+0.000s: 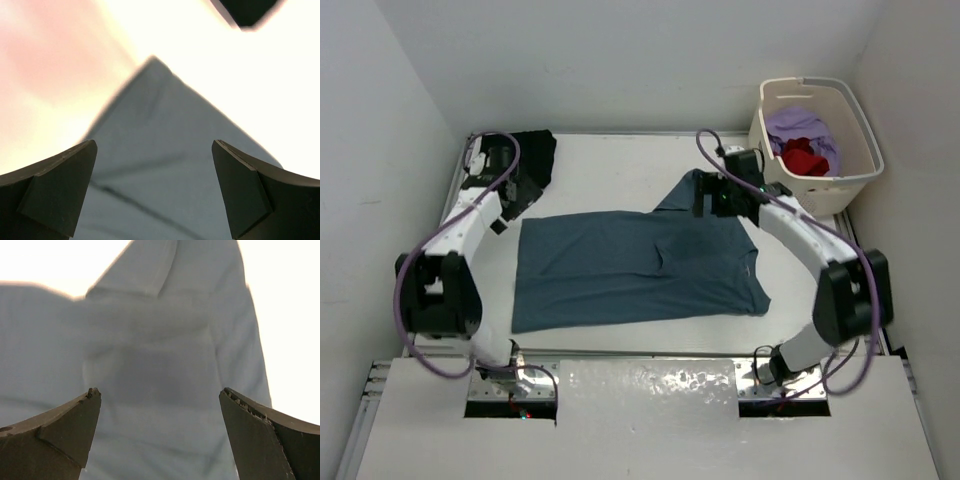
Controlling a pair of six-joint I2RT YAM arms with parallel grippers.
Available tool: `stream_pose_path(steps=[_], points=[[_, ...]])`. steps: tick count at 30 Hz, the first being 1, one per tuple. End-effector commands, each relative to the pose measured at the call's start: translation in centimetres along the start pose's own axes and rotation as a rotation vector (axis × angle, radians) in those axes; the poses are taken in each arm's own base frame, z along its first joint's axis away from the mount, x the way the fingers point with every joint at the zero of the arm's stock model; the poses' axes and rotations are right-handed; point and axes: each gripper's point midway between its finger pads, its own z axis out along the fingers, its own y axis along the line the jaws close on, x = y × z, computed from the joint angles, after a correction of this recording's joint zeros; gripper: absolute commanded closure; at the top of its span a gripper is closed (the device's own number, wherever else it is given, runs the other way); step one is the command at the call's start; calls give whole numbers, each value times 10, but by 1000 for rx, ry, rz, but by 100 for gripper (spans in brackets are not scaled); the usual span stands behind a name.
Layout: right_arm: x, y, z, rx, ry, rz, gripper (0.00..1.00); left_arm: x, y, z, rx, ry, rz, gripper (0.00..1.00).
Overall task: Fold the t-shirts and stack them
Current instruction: Grap the side of the flattened tshirt furthest away from the robot with both arms
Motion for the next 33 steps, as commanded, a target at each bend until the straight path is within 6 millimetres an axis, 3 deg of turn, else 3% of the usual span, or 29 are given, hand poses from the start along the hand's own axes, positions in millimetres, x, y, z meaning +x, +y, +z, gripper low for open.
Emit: stream_pose_path(steps=[1,2,3,4,5,6,7,8,11,14,15,16,18,19,24,25,30,32,33], points=[[-52,3,36,41,-79,-7,1,-23,-9,27,-37,-38,55,0],[-60,4,44,50,-82,-1,1,-35,-16,29,-41,-62,55,0],[-66,0,52,79,-89,3,1,-27,-13,43,-83,-22,76,0],[-87,4,55,75,-128,10,1,-27,-14,49,-95,-13,87,0],[-82,3,75,84,-96,19,1,-37,-9,55,-116,-22,63,0],[-85,2,84,100,-94,28,1,-33,-6,67,-136,1,59,0],[-99,6,88,93,-113,40,1,-34,-6,73,-134,9,54,0],[-87,4,109,100,-73,56,1,-39,-4,79,-135,6,32,2],[-81,9,140,84,-65,99,1,-37,2,102,-171,37,26,9],[-99,12,157,83,-104,118,1,-31,5,114,-179,65,31,20],[-90,8,172,99,-78,116,1,-25,3,119,-169,88,32,22],[-102,9,175,106,-101,115,1,-19,5,123,-169,104,35,24],[-91,3,194,132,-69,108,1,-13,4,130,-159,113,30,28],[-98,4,197,132,-81,109,1,-12,4,132,-155,114,30,29],[-94,-1,214,154,-76,95,1,-1,-7,147,-105,152,21,38],[-93,-1,217,158,-73,93,1,0,-9,148,-97,159,20,46],[-99,-7,226,187,-104,98,1,17,0,153,-112,194,16,65],[-96,-8,235,191,-108,111,1,24,5,156,-121,202,16,77],[-99,-9,238,197,-127,122,1,27,6,157,-120,209,16,90]])
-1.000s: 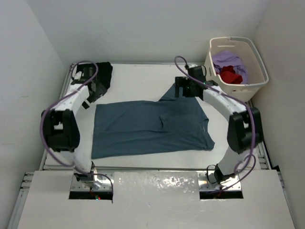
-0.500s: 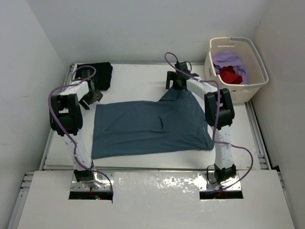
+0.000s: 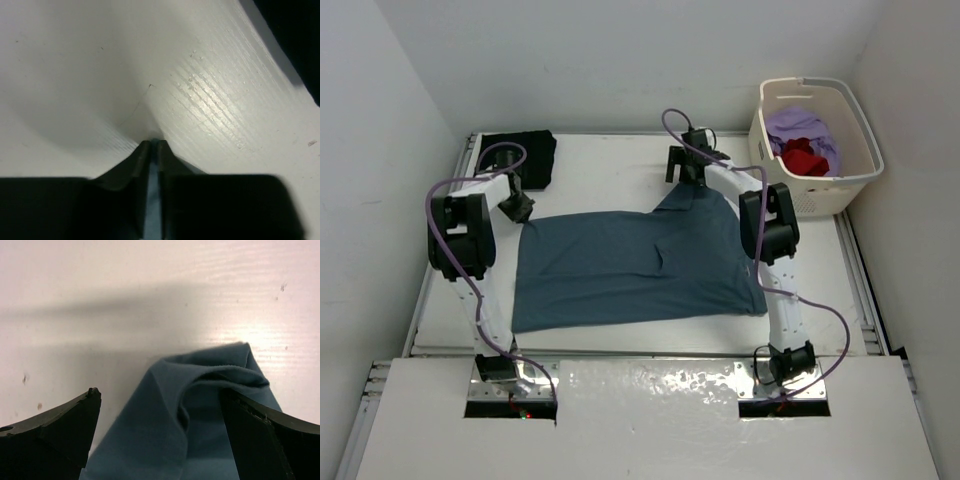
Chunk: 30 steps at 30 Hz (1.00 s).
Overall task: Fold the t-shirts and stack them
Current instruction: Grap the side of the flattened tshirt furthest away from the robot with both arms
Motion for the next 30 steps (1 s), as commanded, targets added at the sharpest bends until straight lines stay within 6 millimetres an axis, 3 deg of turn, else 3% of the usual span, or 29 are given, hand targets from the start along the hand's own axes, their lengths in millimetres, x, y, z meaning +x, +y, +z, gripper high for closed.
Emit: stream_pose_path(steps=[1,6,7,10,13,20,23,27,28,29,30], points=[[-23,5,10,17,-92,51,1,19,3,13,10,44,2,96],[-29,6,22,29,-124,79,5,20,-2,10,51,44,6,100],[-30,7,22,29,-128,87,17,16,-4,6,66,28,1,100],[-34,4,18,42,-151,104,31,7,-7,-5,94,-13,-7,100],[-45,-1,5,61,-196,107,52,-1,-9,-17,118,-53,-8,100],[-75,0,-21,72,-257,63,57,-6,-8,-30,132,-83,-5,100],[-70,4,-14,50,-243,53,69,-7,-9,-31,136,-88,-3,100],[-58,12,-1,18,-200,80,75,-7,-8,-31,134,-90,-2,100],[-58,13,0,15,-201,88,78,-8,-9,-32,138,-90,-2,100],[-60,12,-1,18,-207,86,100,-9,-9,-32,139,-91,-2,100],[-62,13,-3,20,-211,83,100,-9,-10,-33,143,-94,-1,100]])
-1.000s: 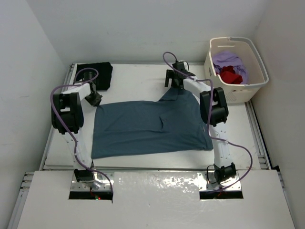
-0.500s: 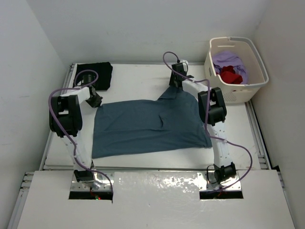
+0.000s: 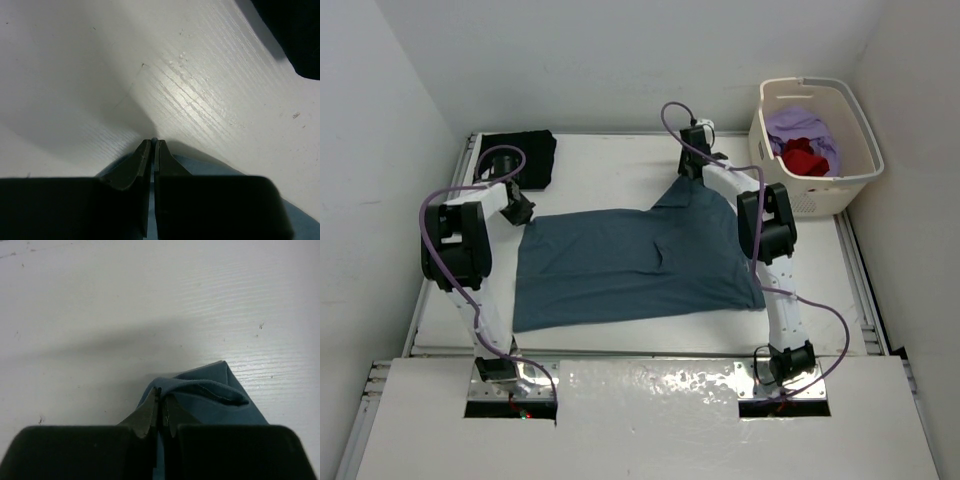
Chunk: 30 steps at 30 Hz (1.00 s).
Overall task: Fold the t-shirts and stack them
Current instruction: Grap the side of the flattened tshirt furthest away from the robot with both arms, then fold the other side of the tshirt into a rectangle
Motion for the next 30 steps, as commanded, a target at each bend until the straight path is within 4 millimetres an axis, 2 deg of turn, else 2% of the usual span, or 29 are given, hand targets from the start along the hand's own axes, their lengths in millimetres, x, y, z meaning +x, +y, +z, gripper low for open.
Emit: stream_pose_path(steps=[1,3,5,8,9,10,11,12,13,14,15,16,17,18,19,20,21,24,28,29,30], points=[[-32,13,-11,-27,-69,18,100,-17,-12,-19,55,-61,7,100],[-47,13,-23,-30,-94,5,100,-20,-13,-22,60,-70,10,100],[-53,10,-35,-24,-104,-16,100,-23,-12,-27,55,-83,10,100],[-68,-1,-68,-13,-151,-10,100,-22,-12,-36,72,-86,9,100],[-45,-13,-72,10,-114,-20,100,-19,-9,-37,70,-82,9,100],[-63,-17,-96,9,-161,2,100,-20,-9,-43,78,-87,3,100],[-62,-22,-106,18,-173,6,100,-19,-7,-45,78,-89,-2,100],[-40,-34,-110,41,-146,-3,100,-18,-6,-49,83,-93,-5,100],[-55,-39,-133,42,-189,7,100,-15,-4,-55,91,-97,-5,100],[-54,-44,-142,45,-195,7,100,-13,-2,-57,95,-95,-7,100],[-33,-52,-147,57,-157,-12,100,-6,1,-58,93,-86,-2,100],[-30,-58,-156,65,-153,-6,100,-8,0,-66,108,-99,-6,100],[-39,-61,-176,55,-183,11,100,-4,2,-69,108,-94,-2,100],[-17,-70,-181,68,-144,0,100,2,6,-69,102,-86,3,100],[-12,-76,-188,79,-141,11,100,2,6,-75,108,-97,2,100],[-20,-81,-207,77,-169,31,100,4,9,-76,100,-95,4,100],[2,-91,-213,100,-120,19,100,9,12,-77,95,-90,8,100],[20,-107,-239,118,-101,37,100,17,20,-81,86,-87,7,100],[47,-115,-265,99,-51,61,100,29,32,-85,63,-71,3,100],[63,-120,-268,103,-12,57,100,34,36,-84,56,-64,7,100],[63,-119,-276,89,-25,78,100,36,39,-85,48,-63,-1,100]])
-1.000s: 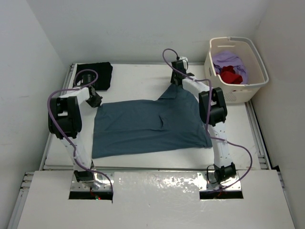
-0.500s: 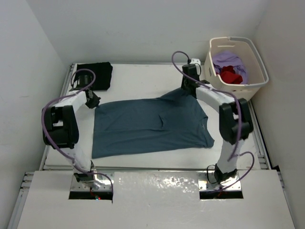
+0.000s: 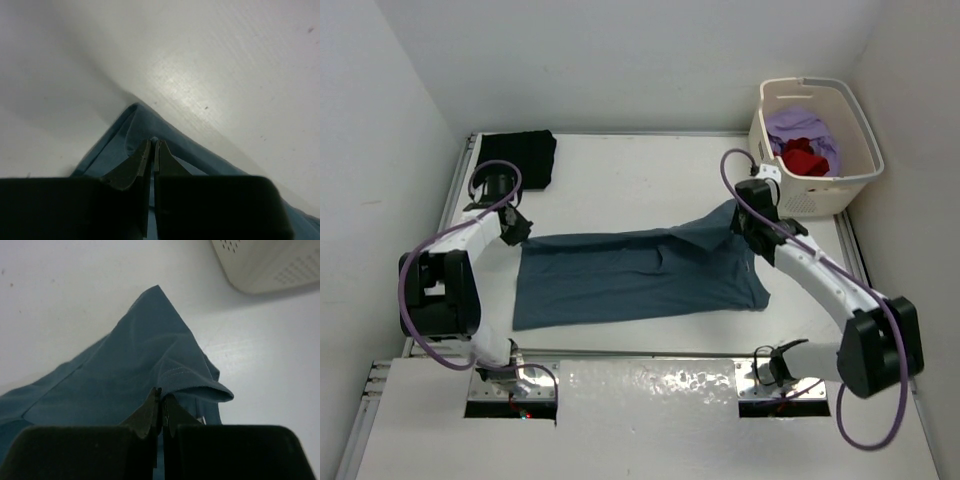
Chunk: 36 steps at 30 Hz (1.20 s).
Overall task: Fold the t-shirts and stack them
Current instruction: Fold the other side of the tshirt into a rectangle
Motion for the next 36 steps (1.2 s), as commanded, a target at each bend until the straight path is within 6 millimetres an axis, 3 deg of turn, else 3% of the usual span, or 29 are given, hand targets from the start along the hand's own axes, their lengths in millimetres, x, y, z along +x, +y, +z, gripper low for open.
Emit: stream_pose_path(steps=[1,5,7,11,16,20,21,26,27,28,30,32,33,35,36], points=[[17,-9,-22,6,29,51,100,1,6,-12,-15,-28,-17,100],[44,-23,-37,24,95,67,100,8,21,-11,-63,-28,-18,100],[53,-20,-44,-6,118,94,100,10,27,-11,-90,-28,-21,100],[88,-25,-45,-8,192,95,100,10,28,-10,-98,-31,-30,100],[111,-28,-42,-11,237,84,100,16,31,-9,-105,-10,-29,100],[139,-27,-42,-32,322,63,100,32,41,-5,-131,37,-30,100],[143,-27,-42,-35,334,59,93,36,44,-5,-144,49,-26,100],[159,-34,-47,-21,409,21,75,51,61,-6,-220,105,-13,75],[158,-37,-49,-12,407,5,71,54,66,-9,-236,121,-5,73],[157,-38,-51,-7,411,-4,67,56,68,-10,-248,126,-1,57],[154,-41,-58,-8,421,-29,50,59,77,-16,-296,143,4,49],[148,-40,-65,-22,426,-47,47,53,77,-22,-312,137,1,45],[144,-39,-68,-34,419,-52,35,52,78,-26,-319,145,6,35],[131,-37,-72,-55,396,-78,22,40,68,-34,-281,120,1,33],[125,-37,-73,-57,381,-89,3,33,56,-37,-239,106,-10,33]])
